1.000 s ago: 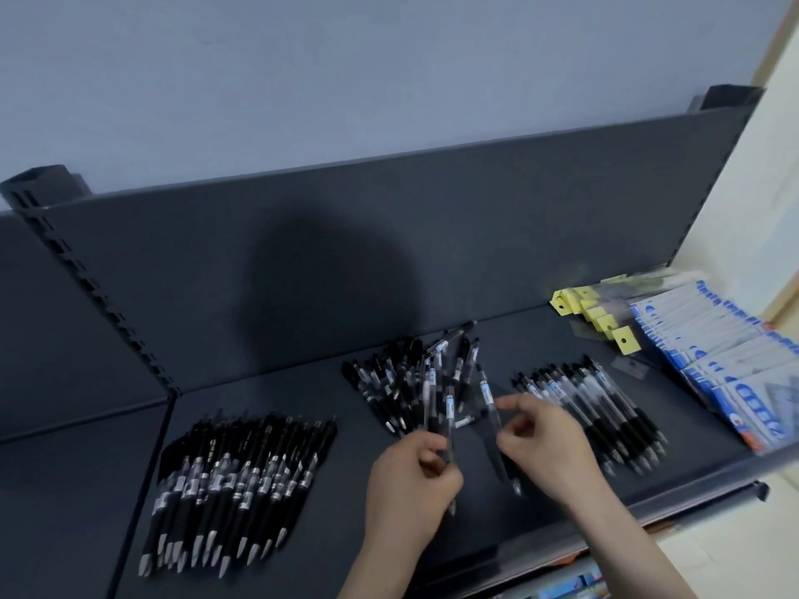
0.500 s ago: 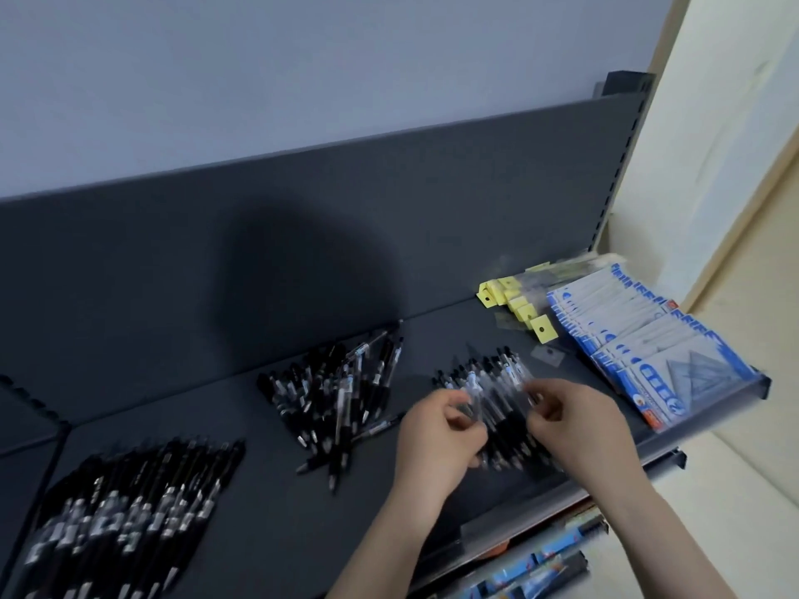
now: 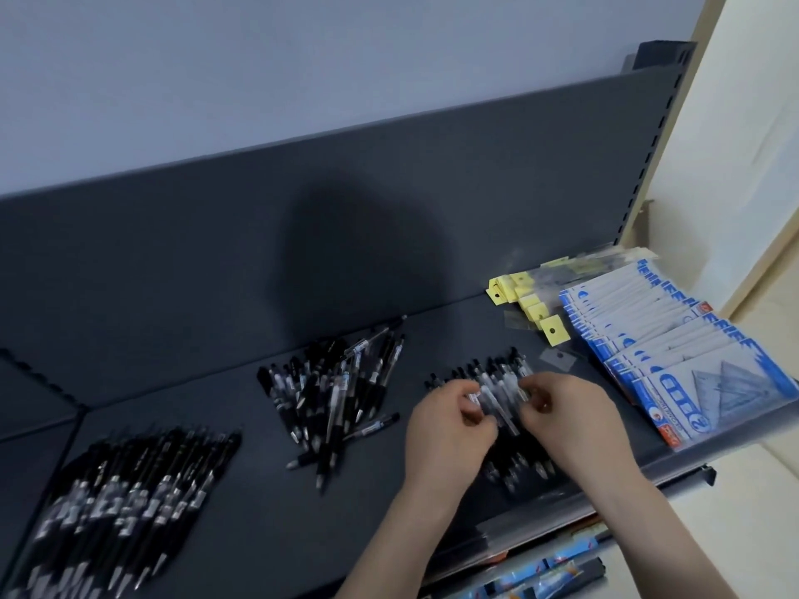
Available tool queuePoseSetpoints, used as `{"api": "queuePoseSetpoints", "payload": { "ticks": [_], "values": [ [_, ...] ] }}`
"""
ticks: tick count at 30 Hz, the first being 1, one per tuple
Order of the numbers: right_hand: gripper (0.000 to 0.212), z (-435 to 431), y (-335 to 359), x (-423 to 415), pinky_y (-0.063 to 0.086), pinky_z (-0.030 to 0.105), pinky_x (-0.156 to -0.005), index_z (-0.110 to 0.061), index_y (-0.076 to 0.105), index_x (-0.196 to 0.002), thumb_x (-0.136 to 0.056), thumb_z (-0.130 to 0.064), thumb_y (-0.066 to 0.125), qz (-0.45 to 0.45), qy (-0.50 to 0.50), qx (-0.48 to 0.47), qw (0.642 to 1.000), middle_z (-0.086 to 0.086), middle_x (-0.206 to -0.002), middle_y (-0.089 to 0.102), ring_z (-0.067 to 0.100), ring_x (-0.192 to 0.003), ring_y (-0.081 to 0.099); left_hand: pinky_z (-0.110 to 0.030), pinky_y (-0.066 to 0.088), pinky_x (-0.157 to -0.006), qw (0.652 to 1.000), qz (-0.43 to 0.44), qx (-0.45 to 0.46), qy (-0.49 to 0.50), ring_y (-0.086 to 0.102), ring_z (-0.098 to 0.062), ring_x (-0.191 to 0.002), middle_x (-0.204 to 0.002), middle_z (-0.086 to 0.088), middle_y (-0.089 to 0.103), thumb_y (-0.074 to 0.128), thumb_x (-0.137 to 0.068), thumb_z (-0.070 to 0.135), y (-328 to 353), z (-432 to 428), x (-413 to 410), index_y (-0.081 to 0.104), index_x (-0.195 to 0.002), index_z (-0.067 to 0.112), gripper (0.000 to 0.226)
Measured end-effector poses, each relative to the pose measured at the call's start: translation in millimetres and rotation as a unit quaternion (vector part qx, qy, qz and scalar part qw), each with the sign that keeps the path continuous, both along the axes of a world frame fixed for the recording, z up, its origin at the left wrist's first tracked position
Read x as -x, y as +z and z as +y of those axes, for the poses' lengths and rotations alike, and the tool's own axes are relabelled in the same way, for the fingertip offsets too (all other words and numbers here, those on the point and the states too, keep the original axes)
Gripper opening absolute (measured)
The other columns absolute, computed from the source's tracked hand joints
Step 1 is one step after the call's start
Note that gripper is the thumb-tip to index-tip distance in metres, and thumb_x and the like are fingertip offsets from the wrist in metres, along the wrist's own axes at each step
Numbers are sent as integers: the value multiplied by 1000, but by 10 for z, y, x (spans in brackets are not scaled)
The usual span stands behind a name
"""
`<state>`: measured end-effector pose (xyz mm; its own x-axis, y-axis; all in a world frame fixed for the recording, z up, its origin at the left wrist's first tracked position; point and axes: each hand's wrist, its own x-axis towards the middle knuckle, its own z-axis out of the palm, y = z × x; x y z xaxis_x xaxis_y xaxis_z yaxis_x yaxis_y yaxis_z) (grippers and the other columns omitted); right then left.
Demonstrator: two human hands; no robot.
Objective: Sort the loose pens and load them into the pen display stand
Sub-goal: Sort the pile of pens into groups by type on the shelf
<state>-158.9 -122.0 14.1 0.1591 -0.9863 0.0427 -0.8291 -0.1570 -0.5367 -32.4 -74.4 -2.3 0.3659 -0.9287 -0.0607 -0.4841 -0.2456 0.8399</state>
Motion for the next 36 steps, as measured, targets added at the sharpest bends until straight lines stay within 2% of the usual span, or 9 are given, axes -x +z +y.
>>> {"api": "queuePoseSetpoints", "payload": {
  "ticks": [3, 7, 11, 15, 20, 23, 28, 32, 36],
  "values": [
    [31, -4, 15, -45, 49, 29, -71, -23, 70, -111, -81, -16, 63, -22, 9, -1, 1000, -6, -79, 67, 19, -81, 64, -13, 48, -73, 998, -61, 34, 2, 59, -3, -78, -87, 13, 59, 67, -82, 17, 7, 79, -108, 66, -110, 30, 31],
    [30, 11, 15, -192, 47, 25, -71, -25, 70, -109, -81, -17, 63, -33, 43, -2, 999, -9, -77, 65, 17, -80, 64, -15, 49, -75, 992, -111, 57, 35, 58, -2, -77, -88, 15, 58, 70, -81, 17, -21, 228, -412, 68, -109, 27, 30],
    [29, 34, -9, -436, 47, 23, -72, -23, 70, -109, -81, -15, 63, -42, 99, 1, 994, -9, -81, 68, 12, -78, 63, -13, 49, -73, 984, -139, 54, 99, 58, 1, -75, -87, 14, 59, 70, -80, 16, -31, 421, -788, 69, -108, 26, 29],
    [26, -95, -29, -804, 48, 22, -77, -25, 71, -104, -81, -16, 61, -42, 165, -7, 985, -10, -85, 69, 11, -84, 65, -11, 41, -66, 973, -170, 30, 152, 57, -1, -74, -87, 15, 59, 69, -81, 19, 12, 578, -1110, 68, -104, 28, 24],
    [31, -478, -65, -1295, 50, 30, -81, -23, 72, -103, -79, -11, 55, 21, 243, 62, 968, -3, -100, 72, 19, -97, 64, -14, 37, -68, 965, -202, 19, 166, 54, -4, -75, -92, 13, 59, 66, -83, 20, 81, 616, -1295, 67, -107, 27, 25],
    [33, -708, -85, -1541, 48, 33, -76, -20, 70, -104, -78, -9, 54, 70, 288, 95, 950, 5, -104, 69, 27, -98, 62, -16, 38, -68, 960, -224, 20, 165, 53, -5, -76, -92, 12, 59, 63, -84, 20, 126, 603, -1344, 66, -108, 26, 25],
    [33, -915, -149, -1772, 50, 38, -78, -17, 66, -108, -80, -6, 53, 159, 339, 129, 918, 8, -105, 60, 30, -100, 56, -22, 44, -71, 951, -265, -41, 157, 60, -12, -96, -111, 7, 61, 58, -87, 26, 109, 587, -1432, 63, -115, 27, 28],
    [40, -958, -233, -1858, 50, 36, -79, -19, 65, -110, -79, -1, 49, 208, 352, 134, 902, 6, -109, 60, 29, -103, 53, -28, 50, -73, 948, -268, -87, 148, 61, -15, -95, -106, 5, 64, 58, -87, 27, 54, 572, -1469, 64, -108, 25, 22],
    [41, -945, -272, -1880, 50, 34, -73, -19, 66, -108, -80, 4, 47, 219, 344, 151, 900, 4, -106, 61, 26, -102, 51, -28, 51, -71, 948, -272, -81, 147, 62, -15, -90, -99, 4, 66, 56, -88, 23, 52, 550, -1482, 67, -102, 20, 18]
  ]
}}
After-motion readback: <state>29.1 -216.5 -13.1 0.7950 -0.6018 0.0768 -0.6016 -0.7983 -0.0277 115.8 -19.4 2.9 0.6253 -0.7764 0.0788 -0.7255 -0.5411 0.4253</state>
